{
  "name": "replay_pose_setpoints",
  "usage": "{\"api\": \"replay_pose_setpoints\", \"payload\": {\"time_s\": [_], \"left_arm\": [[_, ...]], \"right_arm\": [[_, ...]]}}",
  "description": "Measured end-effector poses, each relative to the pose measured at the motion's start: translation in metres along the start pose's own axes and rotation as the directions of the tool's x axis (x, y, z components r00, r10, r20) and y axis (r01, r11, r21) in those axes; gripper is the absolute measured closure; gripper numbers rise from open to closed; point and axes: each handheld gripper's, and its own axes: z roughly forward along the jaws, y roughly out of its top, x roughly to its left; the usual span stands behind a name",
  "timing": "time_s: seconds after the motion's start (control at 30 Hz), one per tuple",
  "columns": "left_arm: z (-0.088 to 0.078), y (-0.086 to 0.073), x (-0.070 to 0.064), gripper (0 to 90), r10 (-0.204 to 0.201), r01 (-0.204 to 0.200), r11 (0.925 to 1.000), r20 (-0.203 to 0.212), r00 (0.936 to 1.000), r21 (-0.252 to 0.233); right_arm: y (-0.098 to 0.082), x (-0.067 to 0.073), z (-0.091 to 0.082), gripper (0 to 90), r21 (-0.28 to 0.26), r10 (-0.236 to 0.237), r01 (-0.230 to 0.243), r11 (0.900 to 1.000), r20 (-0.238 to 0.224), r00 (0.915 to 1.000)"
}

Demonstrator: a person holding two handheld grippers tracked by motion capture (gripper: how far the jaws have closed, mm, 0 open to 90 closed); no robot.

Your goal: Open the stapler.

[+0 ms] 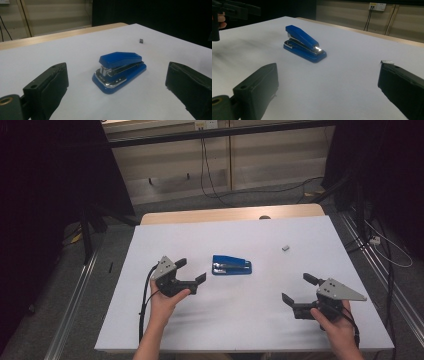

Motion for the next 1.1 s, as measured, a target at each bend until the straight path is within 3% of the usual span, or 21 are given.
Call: {"api": "replay_pose_setpoints", "payload": {"time_s": [0.4,0.53,0.63,0.77,0.8,0.97,1.0,1.1], "left_arm": [[0.037,0.003,0.001,7.4,0.022,-0.024,0.9984,0.036,0.9991,0.052],[0.044,0.004,0.004,8.3,0.009,-0.011,0.9983,0.034,0.9994,0.058],[0.050,0.006,0.004,11.3,0.033,-0.036,0.9966,0.042,0.9986,0.074],[0.057,0.007,0.005,15.2,0.018,-0.022,0.9974,0.055,0.9983,0.069],[0.063,0.007,0.006,18.0,0.048,-0.053,0.9933,0.054,0.9974,0.102],[0.073,0.005,0.008,22.4,0.059,-0.066,0.9895,0.056,0.9967,0.129],[0.078,0.003,0.009,24.2,0.040,-0.048,0.9914,0.065,0.9970,0.121],[0.084,-0.001,0.013,29.0,0.042,-0.052,0.9893,0.075,0.9963,0.136]], "right_arm": [[0.002,0.000,0.002,2.9,0.005,-0.028,0.028,1.000,0.006,0.9996],[0.003,0.000,0.003,2.9,0.002,-0.025,0.025,1.000,0.006,0.9997],[0.003,0.001,0.004,2.9,0.002,-0.019,0.019,1.000,-0.003,0.9998],[0.002,0.002,0.006,3.0,0.012,-0.026,0.027,1.000,-0.006,0.9996],[0.002,0.002,0.006,3.0,0.011,-0.025,0.025,1.000,-0.010,0.9996],[0.001,0.002,0.006,3.0,0.013,-0.023,0.024,1.000,-0.009,0.9997],[0.001,0.002,0.006,3.0,0.013,-0.022,0.022,1.000,-0.009,0.9997],[0.001,0.001,0.006,3.0,0.017,-0.025,0.025,1.000,-0.008,0.9996]]}}
